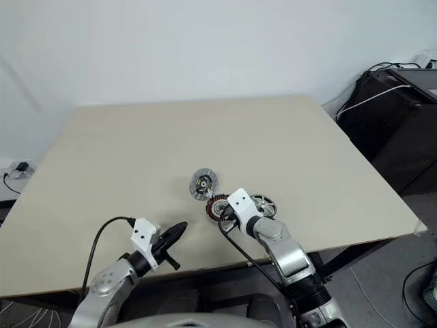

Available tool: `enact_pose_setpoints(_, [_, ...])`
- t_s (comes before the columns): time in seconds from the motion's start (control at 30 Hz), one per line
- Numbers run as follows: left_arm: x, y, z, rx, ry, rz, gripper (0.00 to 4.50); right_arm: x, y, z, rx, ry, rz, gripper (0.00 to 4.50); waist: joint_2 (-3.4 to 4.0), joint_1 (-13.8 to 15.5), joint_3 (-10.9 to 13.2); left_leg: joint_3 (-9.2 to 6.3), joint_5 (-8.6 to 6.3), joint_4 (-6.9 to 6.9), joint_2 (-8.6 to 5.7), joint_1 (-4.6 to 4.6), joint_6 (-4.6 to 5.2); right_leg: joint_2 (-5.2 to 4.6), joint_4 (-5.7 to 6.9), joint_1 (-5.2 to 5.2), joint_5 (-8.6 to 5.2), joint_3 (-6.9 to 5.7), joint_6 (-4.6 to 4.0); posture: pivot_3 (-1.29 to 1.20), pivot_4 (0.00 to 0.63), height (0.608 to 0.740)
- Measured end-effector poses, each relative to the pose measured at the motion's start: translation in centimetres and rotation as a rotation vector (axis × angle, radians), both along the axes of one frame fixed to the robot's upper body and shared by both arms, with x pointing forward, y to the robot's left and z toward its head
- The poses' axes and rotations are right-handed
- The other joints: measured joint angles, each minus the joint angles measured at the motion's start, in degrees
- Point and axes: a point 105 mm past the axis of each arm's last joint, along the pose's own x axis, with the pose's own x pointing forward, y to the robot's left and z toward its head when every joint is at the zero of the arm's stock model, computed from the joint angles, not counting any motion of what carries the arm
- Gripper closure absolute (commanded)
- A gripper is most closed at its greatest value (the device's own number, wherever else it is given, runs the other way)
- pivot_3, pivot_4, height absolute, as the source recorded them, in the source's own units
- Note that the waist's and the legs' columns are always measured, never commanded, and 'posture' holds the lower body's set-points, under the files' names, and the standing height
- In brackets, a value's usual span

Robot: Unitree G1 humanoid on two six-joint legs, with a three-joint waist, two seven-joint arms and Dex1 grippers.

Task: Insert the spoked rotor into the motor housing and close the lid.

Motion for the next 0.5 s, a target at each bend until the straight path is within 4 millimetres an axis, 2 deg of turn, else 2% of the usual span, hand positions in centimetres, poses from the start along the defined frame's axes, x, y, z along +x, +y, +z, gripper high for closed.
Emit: enact_pose_setpoints(0.5, [0.06, -0.46, 0.08, -0.009, -0.002, -0.013, 4.50, 0.41, 0.66, 0.65, 0.011, -0.026, 0.009, 4.47, 0.03, -0.80, 0.02, 0.02, 0.00, -0.06, 0.00, 0.00, -0.02, 0.00, 0.00, -0.03, 0.00, 0.01, 0.00, 0.00, 0.000, 0.740])
